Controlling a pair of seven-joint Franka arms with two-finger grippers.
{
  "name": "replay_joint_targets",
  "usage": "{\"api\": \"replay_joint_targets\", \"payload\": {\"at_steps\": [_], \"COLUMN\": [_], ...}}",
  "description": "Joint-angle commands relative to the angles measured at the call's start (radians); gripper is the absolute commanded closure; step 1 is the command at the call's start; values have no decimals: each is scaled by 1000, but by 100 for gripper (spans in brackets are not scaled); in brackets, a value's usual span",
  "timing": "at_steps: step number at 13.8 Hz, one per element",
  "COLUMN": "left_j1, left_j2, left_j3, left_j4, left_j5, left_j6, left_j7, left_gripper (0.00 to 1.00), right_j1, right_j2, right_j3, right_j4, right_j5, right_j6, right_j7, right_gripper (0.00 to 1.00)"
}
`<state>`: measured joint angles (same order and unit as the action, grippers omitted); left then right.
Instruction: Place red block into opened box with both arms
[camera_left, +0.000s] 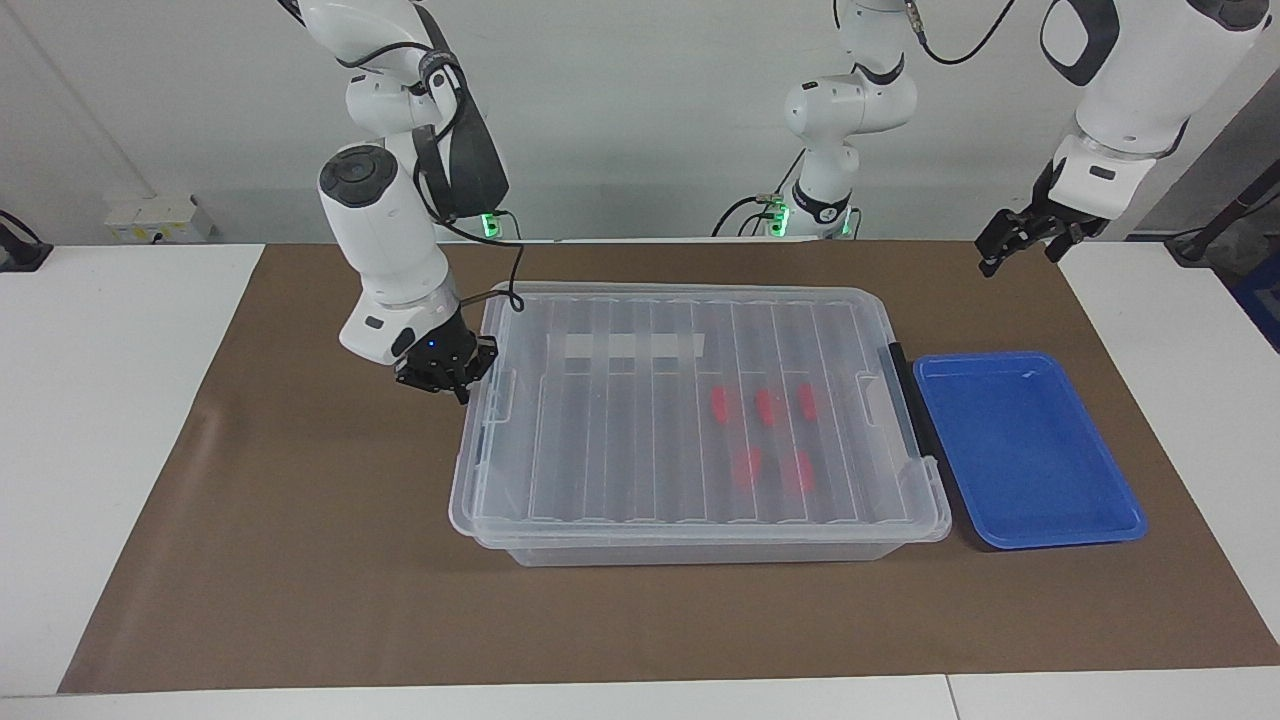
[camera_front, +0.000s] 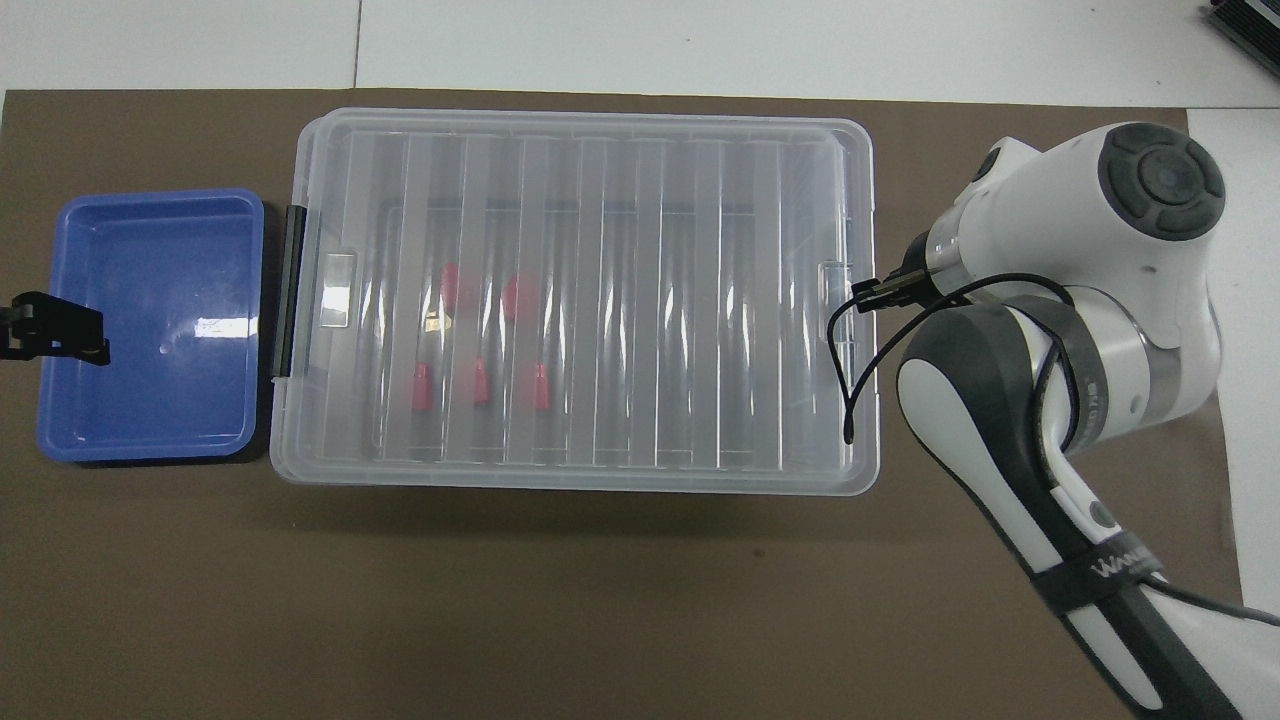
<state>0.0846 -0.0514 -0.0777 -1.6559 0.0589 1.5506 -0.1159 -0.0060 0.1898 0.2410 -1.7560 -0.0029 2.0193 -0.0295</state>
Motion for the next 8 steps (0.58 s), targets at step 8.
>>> {"api": "replay_joint_targets", "payload": {"at_steps": [8], "left_j1": [12], "left_j2": [-15], "left_j3": [-4], "left_j4": [-10], "left_j5": [-11], "left_j6": [-12], "left_j7": [10], "left_gripper": [0], "right_j1": [-8], "right_j2": [-105], "right_j3": [-97], "right_j4": [-7], "right_j5": [23], "right_j6": [-111], "right_j7": [178], "right_gripper": [92]}}
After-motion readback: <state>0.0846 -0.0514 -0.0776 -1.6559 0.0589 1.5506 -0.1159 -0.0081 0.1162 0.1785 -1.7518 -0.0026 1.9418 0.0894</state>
